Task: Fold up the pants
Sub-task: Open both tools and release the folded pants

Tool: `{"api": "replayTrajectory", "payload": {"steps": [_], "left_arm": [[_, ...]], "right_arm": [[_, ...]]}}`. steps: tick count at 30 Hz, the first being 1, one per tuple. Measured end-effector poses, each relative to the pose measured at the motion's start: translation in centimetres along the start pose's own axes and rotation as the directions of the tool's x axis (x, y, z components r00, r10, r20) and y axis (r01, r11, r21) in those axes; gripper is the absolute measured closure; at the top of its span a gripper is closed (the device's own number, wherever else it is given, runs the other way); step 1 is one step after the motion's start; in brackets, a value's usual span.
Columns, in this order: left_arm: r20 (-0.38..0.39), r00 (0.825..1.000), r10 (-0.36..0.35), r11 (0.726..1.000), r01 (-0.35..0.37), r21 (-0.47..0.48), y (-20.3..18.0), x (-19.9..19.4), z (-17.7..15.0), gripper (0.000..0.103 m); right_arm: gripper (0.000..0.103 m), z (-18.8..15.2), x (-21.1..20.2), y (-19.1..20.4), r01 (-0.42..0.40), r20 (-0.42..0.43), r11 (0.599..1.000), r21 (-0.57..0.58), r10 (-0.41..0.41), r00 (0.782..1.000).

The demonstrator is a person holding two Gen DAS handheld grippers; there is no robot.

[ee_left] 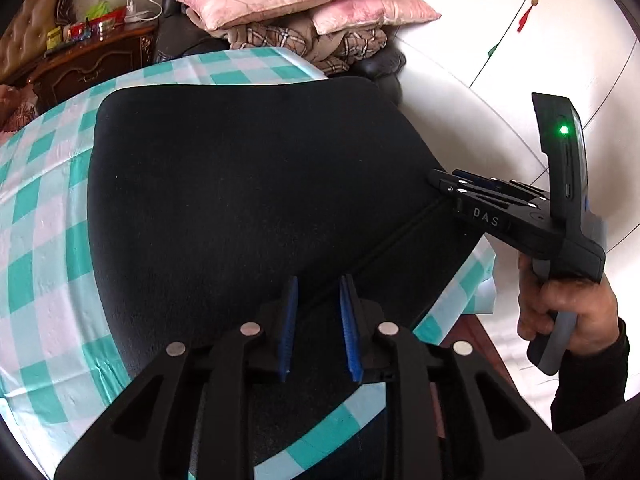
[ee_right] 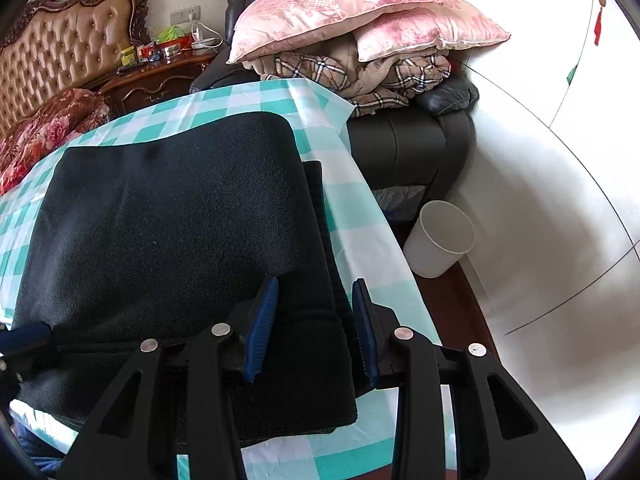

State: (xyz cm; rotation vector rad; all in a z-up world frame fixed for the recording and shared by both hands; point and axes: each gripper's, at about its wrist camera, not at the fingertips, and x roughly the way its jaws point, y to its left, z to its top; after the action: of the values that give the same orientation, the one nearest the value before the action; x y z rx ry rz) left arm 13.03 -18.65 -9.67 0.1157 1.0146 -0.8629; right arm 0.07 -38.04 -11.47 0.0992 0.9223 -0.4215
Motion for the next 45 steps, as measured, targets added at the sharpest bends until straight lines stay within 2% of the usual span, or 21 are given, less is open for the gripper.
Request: {"api": "replayTrajectory", "payload": {"steps": [6, 10, 13, 15, 18, 20, 21, 23, 27, 31, 33, 35, 42, 45], "left_arm": [[0.014, 1.0, 0.004, 1.0, -0.004, -0.01, 0.2, 0.1, -0.6, 0.08], [0.014, 1.0, 0.0, 1.0, 0.0, -0.028, 0.2, -0.1, -0.7, 0.079], [0.018, 1.0, 0.008, 0.999, -0.008, -0.034, 0.1, -0.3, -0.7, 0.078], [0.018, 1.0, -0.003, 0.999, 0.003, -0.044, 0.1, -0.4, -0.6, 0.059], [0.034, 0.999, 0.001, 0.999, 0.001, -0.053, 0.0, -1.2, -0.6, 0.046], [0.043, 0.999, 0.009, 0.998, -0.006, -0.063, 0.2, -1.7, -0.5, 0.04], [0.049, 0.999, 0.019, 0.997, -0.016, -0.071, 0.3, -1.9, -0.5, 0.033], [0.06, 0.996, 0.065, 0.995, -0.06, -0.083, 0.6, -2.4, -0.2, 0.026], [0.061, 0.992, 0.11, 0.989, -0.104, -0.103, 1.1, -2.9, 0.2, 0.019], [0.054, 0.985, 0.161, 0.982, -0.155, -0.106, 1.3, -3.1, 0.3, 0.017], [0.08, 0.978, 0.194, 0.978, -0.187, -0.09, 1.1, -3.6, 0.6, 0.009], [0.109, 0.959, 0.262, 0.965, -0.259, -0.041, 0.3, -4.2, 1.0, 0.002], [0.129, 0.93, 0.344, 0.937, -0.349, 0.016, -0.8, -4.4, 1.3, 0.002], [0.133, 0.932, 0.337, 0.94, -0.34, 0.005, -0.8, -4.7, 1.4, 0.002]], "right_arm": [[0.072, 0.8, -2.2, 0.5, 0.011, 0.022, 1.0, 0.006, -0.012, 1.0], [0.072, 0.6, -4.5, 1.5, -0.011, 0.052, 1.0, -0.007, 0.012, 0.999], [0.072, 0.2, -4.9, 2.1, -0.023, 0.038, 1.0, 0.01, 0.023, 0.999], [0.072, -0.1, -4.1, 2.6, -0.001, 0.017, 1.0, -0.01, 0.002, 1.0], [0.071, -0.5, -3.3, 3.3, 0.054, 0.016, 0.997, -0.059, -0.053, 0.998], [0.071, -0.9, -3.2, 3.6, 0.071, 0.02, 0.995, -0.071, -0.07, 0.997], [0.071, -0.9, -3.2, 3.6, 0.075, 0.022, 0.995, -0.073, -0.074, 0.997], [0.071, -1.0, -3.1, 3.6, 0.079, 0.023, 0.994, -0.074, -0.078, 0.997], [0.071, -1.1, -3.1, 3.6, 0.082, 0.023, 0.994, -0.077, -0.081, 0.996], [0.071, -1.1, -3.0, 3.7, 0.084, 0.018, 0.993, -0.078, -0.083, 0.996], [0.071, -1.0, -3.1, 3.6, 0.08, 0.012, 0.994, -0.077, -0.08, 0.997], [0.071, -0.9, -3.2, 3.4, 0.072, 0.005, 0.995, -0.071, -0.072, 0.997], [0.07, -0.8, -3.7, 2.5, 0.069, -0.016, 0.996, -0.053, -0.069, 0.997], [0.054, -1.1, -4.0, 1.7, 0.073, -0.03, 0.997, -0.019, -0.073, 0.997]]}}
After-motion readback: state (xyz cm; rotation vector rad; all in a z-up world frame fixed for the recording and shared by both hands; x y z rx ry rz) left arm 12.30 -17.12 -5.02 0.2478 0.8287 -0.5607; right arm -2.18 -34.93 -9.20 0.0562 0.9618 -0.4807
